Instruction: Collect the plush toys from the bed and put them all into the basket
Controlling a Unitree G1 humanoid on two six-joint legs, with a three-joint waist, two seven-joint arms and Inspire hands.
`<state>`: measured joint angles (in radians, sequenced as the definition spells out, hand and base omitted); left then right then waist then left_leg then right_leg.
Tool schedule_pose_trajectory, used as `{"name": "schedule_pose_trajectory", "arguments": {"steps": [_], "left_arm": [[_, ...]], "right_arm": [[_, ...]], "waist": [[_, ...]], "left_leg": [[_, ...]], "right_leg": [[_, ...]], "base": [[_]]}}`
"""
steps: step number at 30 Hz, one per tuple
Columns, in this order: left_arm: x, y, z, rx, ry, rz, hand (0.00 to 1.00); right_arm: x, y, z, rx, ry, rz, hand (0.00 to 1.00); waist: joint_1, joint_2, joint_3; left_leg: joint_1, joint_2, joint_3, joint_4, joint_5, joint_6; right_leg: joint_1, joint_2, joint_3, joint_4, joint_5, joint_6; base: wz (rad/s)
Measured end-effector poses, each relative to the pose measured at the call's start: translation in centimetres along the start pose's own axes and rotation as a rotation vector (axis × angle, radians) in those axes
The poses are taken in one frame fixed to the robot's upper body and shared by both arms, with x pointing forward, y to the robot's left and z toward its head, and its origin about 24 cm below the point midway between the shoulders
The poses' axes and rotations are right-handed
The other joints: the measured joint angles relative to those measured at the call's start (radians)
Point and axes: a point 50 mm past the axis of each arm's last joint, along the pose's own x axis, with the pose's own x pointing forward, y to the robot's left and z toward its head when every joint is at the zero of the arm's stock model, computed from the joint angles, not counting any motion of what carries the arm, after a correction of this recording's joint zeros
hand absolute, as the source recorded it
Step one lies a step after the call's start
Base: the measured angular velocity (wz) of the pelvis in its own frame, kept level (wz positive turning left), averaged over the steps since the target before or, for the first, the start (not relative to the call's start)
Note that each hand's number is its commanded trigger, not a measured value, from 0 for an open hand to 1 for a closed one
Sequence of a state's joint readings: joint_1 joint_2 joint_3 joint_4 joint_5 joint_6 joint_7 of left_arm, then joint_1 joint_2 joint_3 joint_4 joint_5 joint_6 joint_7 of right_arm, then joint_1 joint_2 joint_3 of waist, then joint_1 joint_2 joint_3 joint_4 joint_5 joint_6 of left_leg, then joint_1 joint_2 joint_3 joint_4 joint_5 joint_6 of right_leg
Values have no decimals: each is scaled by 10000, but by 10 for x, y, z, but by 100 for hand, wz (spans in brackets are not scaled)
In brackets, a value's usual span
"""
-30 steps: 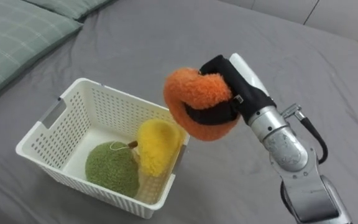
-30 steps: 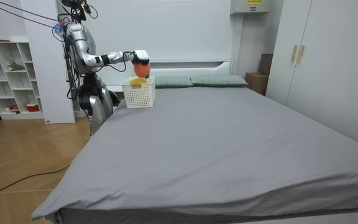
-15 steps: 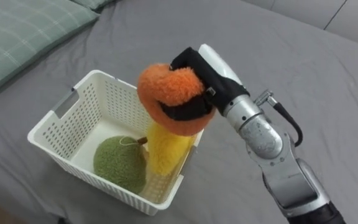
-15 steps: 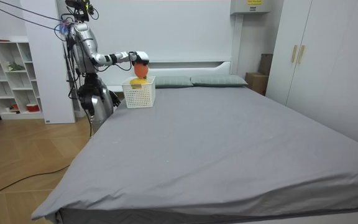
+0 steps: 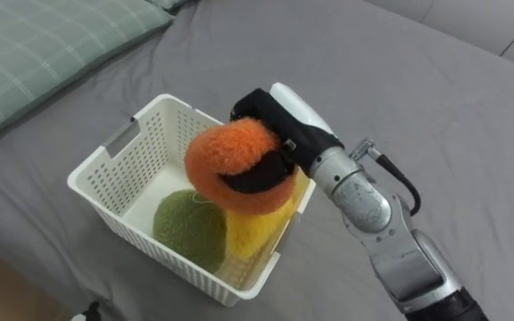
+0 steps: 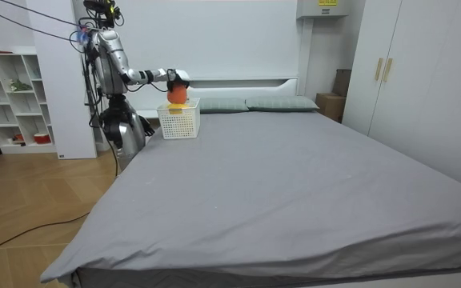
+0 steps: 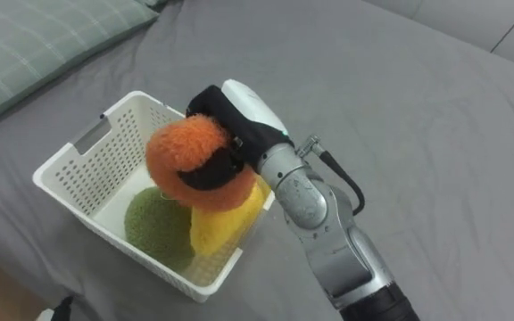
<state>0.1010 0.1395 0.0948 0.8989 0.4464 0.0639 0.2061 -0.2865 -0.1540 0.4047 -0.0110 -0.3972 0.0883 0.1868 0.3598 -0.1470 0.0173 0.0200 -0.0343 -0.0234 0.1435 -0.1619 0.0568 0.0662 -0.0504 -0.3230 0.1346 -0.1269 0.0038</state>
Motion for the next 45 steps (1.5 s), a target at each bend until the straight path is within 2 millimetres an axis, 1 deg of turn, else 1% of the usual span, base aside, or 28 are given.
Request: {"name": "schedule_pose_trajectory", "arguments": {"steps": [3,7,9,14,23,29,33,36,37,39,40,42,43,45], "left_arm": [[0,0,0,-8,-15,-4,0],[0,0,1,-15,-32,17,0],[-1,0,-1,-15,-6,19,0],[-2,0,-2,-15,-18,15,0],[-2,0,0,-53,-128,81,0],[-2,1,0,13,-142,166,0],[-3,-2,0,-68,-122,65,0],[-3,-4,1,-101,-129,-11,0],[-3,-5,1,-115,-135,-37,0],[-4,-6,2,-128,-144,-59,0],[-4,-6,1,-120,-108,-81,0],[-4,-7,-1,-101,-31,-104,0],[-4,-6,-2,-83,13,-99,0],[-4,-7,-6,-50,141,-119,0]], "right_arm": [[2,0,3,-60,-121,36,0],[2,1,1,-87,-43,84,0],[2,1,1,-71,-18,97,0],[1,4,-8,-116,335,239,0],[-6,11,-16,-224,700,449,0],[-7,9,-18,-352,784,440,0],[-9,-1,-22,-234,894,31,0],[-11,-11,-25,-204,997,-456,0],[-12,-14,-26,-204,1012,-626,0],[-13,-20,-26,-203,1005,-858,0],[-14,-23,-26,-222,995,-983,0],[-16,-26,-24,-337,896,-1164,0],[-19,-29,-22,-369,735,-1391,0],[-25,-31,-21,-329,602,-1809,0]], "waist": [[11,-29,2],[12,-7,17],[14,-1,21],[-69,-1,21],[-158,6,25],[-348,35,35],[-573,107,26],[-602,187,11],[-665,221,-8],[-819,212,-38],[-859,246,-21],[-909,262,-25],[-1042,258,-27],[-1109,263,-23]], "left_leg": [[-91,-40,-145,87,9,15],[-161,-135,-334,105,31,49],[-158,-151,-356,117,35,56],[-221,-184,-469,225,34,61],[-251,-181,-434,244,35,60],[-249,-179,-426,270,36,60],[-235,-168,-321,248,43,73],[-88,-136,-159,188,44,74],[-70,-132,-111,174,44,74],[-29,-131,-72,174,45,75],[29,-121,7,160,44,75],[99,-95,155,108,45,75],[101,-92,162,91,45,75],[157,-84,237,79,43,77]], "right_leg": [[10,-29,-110,0,0,0],[41,-85,-128,5,-33,53],[67,-96,-127,9,-34,55],[101,-113,-180,15,-39,63],[46,-110,-73,22,-40,64],[40,-109,-93,14,-40,64],[16,-113,3,16,-39,65],[56,-91,203,16,-39,65],[58,-92,220,17,-39,65],[42,-94,255,16,-39,65],[47,-83,364,18,-39,65],[27,-68,514,22,-39,65],[14,-66,523,30,-38,63],[15,-55,629,38,-37,63]], "base": [[14],[13],[6],[7],[0],[0],[-6],[-15],[-14],[-9],[-16],[-21],[-12],[-11]]}}
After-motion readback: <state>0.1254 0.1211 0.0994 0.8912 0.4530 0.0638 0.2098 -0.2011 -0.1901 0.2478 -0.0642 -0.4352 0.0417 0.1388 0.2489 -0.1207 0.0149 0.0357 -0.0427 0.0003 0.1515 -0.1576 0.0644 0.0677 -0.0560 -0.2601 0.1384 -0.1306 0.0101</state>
